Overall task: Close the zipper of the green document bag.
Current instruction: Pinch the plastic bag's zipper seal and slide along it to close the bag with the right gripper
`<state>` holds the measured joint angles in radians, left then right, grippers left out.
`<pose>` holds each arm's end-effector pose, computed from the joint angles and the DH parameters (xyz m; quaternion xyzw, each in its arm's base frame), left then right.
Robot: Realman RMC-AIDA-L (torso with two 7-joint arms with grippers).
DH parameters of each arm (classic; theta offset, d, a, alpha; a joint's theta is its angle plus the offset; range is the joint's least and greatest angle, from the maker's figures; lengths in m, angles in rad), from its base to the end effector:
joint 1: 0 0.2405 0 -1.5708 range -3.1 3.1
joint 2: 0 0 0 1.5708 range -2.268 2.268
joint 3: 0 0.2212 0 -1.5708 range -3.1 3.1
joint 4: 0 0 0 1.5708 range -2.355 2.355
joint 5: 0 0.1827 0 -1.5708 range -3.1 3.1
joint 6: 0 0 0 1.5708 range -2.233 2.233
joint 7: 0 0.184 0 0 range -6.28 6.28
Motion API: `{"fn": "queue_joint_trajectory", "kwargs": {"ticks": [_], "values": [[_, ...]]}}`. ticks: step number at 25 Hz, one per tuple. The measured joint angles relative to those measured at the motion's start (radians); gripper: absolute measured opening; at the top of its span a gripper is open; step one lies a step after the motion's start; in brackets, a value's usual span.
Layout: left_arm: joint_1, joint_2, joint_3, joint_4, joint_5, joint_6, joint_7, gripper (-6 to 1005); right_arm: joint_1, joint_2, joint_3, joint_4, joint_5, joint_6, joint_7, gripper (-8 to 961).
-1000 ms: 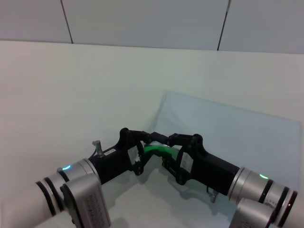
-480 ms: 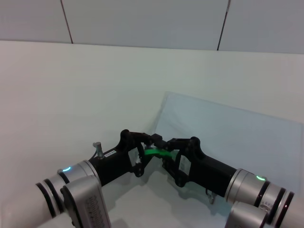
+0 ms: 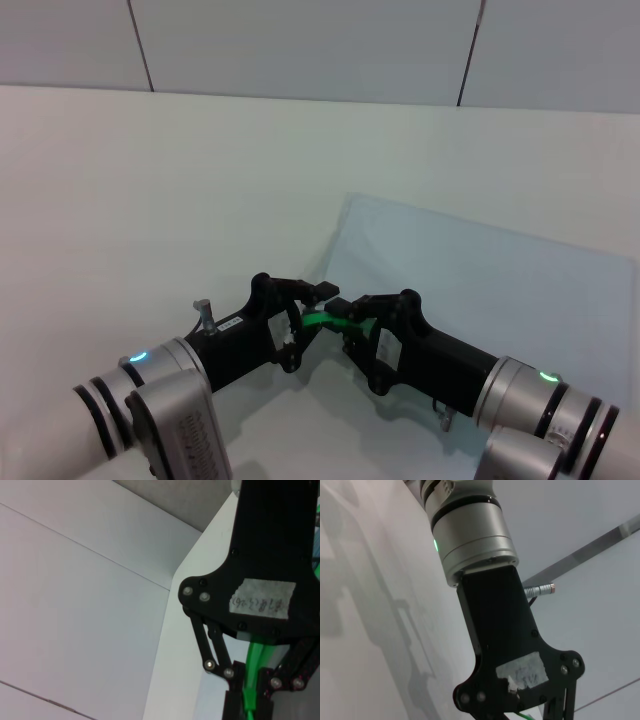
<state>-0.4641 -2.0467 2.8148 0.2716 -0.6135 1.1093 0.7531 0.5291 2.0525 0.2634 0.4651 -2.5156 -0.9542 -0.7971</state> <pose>-0.2153 0.2803 -0.1030 -0.8497 0.3239 -0.0825 0.4078 0.1681 0.2685 -0.1401 -0.8591 -0.3488 0.1207 0.3547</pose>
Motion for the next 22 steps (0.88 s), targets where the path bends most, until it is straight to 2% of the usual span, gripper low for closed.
{"fn": "queue_joint_trajectory", "kwargs": {"ticks": [6, 22], "values": [[-0.002, 0.001, -0.002, 0.0, 0.0, 0.0, 0.0, 52, 0.0, 0.0, 0.0, 0.005, 0.001, 0.0, -0.003, 107], [0.001, 0.0, -0.003, 0.0, -0.007, 0.0, 0.017, 52, -0.009, 0.0, 0.007, 0.012, 0.006, 0.001, -0.041, 83]]}}
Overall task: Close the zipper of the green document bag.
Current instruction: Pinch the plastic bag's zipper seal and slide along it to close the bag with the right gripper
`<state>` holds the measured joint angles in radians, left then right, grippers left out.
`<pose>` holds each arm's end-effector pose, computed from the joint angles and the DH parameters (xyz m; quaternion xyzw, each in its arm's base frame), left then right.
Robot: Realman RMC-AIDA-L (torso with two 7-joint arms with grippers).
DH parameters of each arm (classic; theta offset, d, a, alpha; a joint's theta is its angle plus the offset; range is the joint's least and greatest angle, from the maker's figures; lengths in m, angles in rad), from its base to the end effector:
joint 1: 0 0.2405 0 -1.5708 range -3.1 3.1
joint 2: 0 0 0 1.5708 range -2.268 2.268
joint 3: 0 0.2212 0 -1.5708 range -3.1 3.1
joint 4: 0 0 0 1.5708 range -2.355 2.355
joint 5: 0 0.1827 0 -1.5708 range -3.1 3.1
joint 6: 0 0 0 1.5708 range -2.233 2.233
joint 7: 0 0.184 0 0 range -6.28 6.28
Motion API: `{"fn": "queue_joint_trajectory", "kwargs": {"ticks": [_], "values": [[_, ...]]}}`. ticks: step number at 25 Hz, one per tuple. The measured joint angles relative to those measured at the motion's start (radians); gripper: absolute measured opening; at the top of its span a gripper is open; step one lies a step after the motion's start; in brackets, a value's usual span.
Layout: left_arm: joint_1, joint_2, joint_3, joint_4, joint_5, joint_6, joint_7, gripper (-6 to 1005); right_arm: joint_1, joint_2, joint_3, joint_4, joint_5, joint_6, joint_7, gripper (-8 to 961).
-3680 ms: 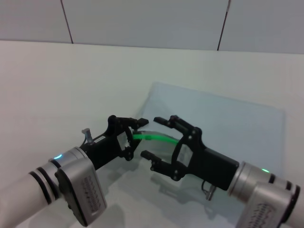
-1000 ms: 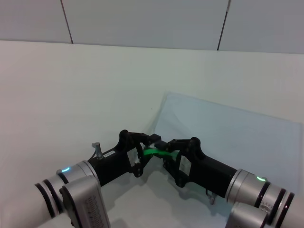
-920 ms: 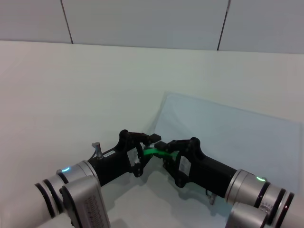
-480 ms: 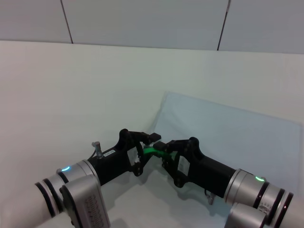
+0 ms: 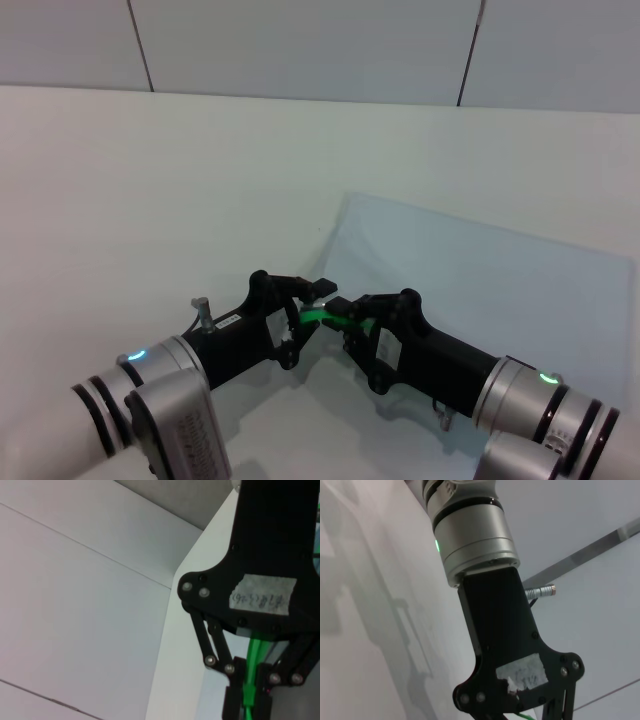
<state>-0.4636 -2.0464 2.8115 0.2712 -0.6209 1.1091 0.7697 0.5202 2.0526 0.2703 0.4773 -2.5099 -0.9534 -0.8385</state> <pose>-0.2158 0.2817 -0.1017 -0.8465 0.3275 -0.0779 0.4125 0.1669 0.2680 -0.1396 -0.8528 -0.3578 0.1169 0.3620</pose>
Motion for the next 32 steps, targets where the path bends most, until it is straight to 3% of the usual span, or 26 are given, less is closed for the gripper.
{"fn": "queue_joint_trajectory", "kwargs": {"ticks": [15, 32], "values": [[0.028, 0.003, -0.025, -0.011, -0.008, 0.014, 0.002, 52, -0.048, -0.006, 0.035, 0.019, 0.005, -0.001, -0.034, 82], [0.091, 0.004, -0.155, -0.029, -0.012, 0.01, 0.0, 53, -0.143, -0.012, 0.172, 0.018, 0.005, -0.01, -0.085, 80]]}}
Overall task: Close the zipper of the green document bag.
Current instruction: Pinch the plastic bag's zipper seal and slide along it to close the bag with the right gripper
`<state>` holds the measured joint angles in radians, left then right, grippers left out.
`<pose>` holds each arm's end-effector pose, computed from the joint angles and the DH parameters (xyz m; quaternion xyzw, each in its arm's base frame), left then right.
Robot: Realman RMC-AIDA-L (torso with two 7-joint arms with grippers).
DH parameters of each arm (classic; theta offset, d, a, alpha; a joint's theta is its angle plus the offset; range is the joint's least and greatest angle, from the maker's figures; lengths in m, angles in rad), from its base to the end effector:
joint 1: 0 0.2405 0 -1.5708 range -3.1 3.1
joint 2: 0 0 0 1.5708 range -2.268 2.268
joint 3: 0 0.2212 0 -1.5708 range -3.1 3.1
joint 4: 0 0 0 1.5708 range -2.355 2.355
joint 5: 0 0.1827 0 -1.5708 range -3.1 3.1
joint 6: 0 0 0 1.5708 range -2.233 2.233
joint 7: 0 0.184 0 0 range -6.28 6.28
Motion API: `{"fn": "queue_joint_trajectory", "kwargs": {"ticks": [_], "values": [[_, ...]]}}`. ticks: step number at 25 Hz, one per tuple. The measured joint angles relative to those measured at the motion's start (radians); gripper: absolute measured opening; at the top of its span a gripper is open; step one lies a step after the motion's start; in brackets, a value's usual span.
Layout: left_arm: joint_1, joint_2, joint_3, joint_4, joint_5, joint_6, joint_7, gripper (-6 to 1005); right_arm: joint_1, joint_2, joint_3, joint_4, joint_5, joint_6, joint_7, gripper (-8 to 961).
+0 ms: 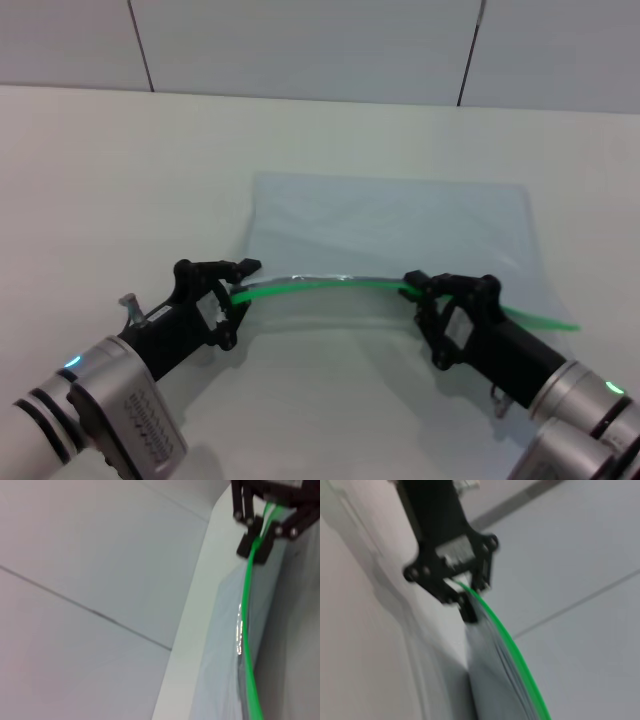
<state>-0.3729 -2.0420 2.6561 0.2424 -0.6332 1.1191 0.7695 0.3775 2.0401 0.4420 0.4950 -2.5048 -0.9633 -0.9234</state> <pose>-0.2518 0.2881 -0.0724 -0.8379 0.2502 -0.0341 0.4839 0.2007 0.2790 -0.1100 -0.8408 -0.2932 0.0670 0.4500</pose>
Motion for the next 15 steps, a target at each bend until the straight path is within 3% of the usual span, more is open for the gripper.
{"fn": "queue_joint_trajectory", "kwargs": {"ticks": [15], "values": [[0.027, 0.0, -0.021, -0.009, -0.06, 0.0, -0.005, 52, -0.088, -0.003, 0.163, -0.043, 0.0, -0.046, -0.015, 78]]}}
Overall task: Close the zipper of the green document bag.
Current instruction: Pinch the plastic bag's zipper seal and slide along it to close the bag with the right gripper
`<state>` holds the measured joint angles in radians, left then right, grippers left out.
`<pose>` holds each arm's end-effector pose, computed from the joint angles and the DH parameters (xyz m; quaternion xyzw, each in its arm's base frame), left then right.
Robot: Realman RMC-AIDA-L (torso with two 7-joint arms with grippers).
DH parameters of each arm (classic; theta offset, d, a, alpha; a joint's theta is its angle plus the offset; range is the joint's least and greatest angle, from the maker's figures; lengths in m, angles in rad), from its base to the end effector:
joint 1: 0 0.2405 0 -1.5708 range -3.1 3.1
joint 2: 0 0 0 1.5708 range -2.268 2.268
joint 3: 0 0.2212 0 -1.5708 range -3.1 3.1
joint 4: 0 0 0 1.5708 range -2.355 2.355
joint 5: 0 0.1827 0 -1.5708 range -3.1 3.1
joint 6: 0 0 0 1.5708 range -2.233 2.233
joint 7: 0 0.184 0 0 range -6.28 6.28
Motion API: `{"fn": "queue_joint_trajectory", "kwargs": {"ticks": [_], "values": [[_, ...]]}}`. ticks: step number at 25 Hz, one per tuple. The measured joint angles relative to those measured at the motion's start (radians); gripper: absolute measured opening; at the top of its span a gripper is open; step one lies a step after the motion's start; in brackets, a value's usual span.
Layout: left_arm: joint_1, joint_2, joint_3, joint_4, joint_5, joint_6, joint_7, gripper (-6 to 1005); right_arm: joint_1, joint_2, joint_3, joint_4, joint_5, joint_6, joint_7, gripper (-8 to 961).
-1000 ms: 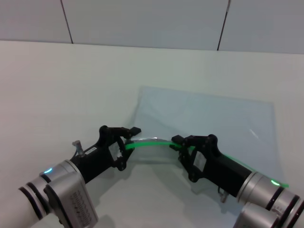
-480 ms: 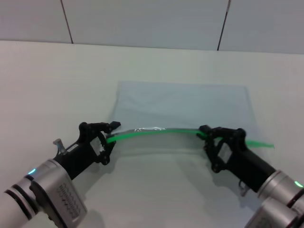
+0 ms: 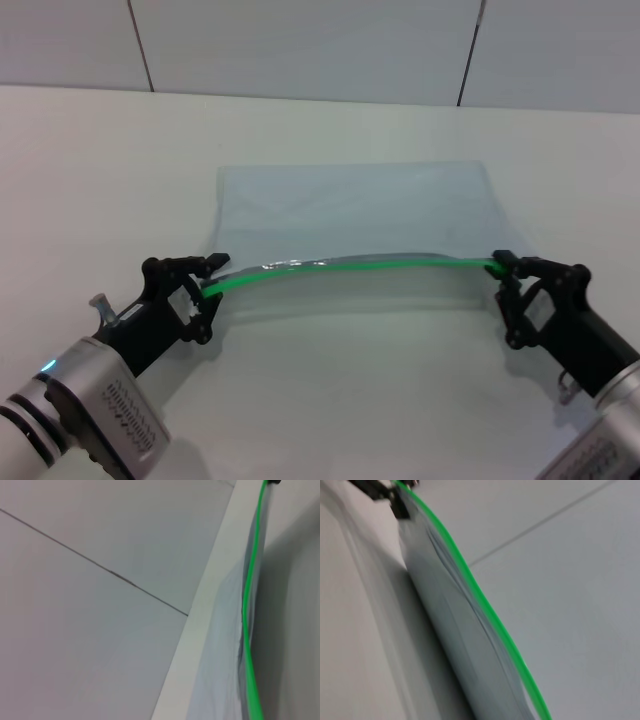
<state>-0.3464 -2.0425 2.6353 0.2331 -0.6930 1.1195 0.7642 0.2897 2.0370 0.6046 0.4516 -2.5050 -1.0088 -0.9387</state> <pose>-0.2661 0.2896 -0.0611 -0.8324 0.2113 -0.0184 0.5120 0.2382 0.2900 -0.0738 -0.8184 -0.2323 0.0192 0.5253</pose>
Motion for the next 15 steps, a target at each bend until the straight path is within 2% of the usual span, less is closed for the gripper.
{"fn": "queue_joint_trajectory", "kwargs": {"ticks": [15], "values": [[0.001, 0.001, -0.02, -0.012, -0.015, 0.016, 0.007, 53, -0.029, 0.0, 0.079, -0.039, 0.002, -0.024, 0.008, 66]]}}
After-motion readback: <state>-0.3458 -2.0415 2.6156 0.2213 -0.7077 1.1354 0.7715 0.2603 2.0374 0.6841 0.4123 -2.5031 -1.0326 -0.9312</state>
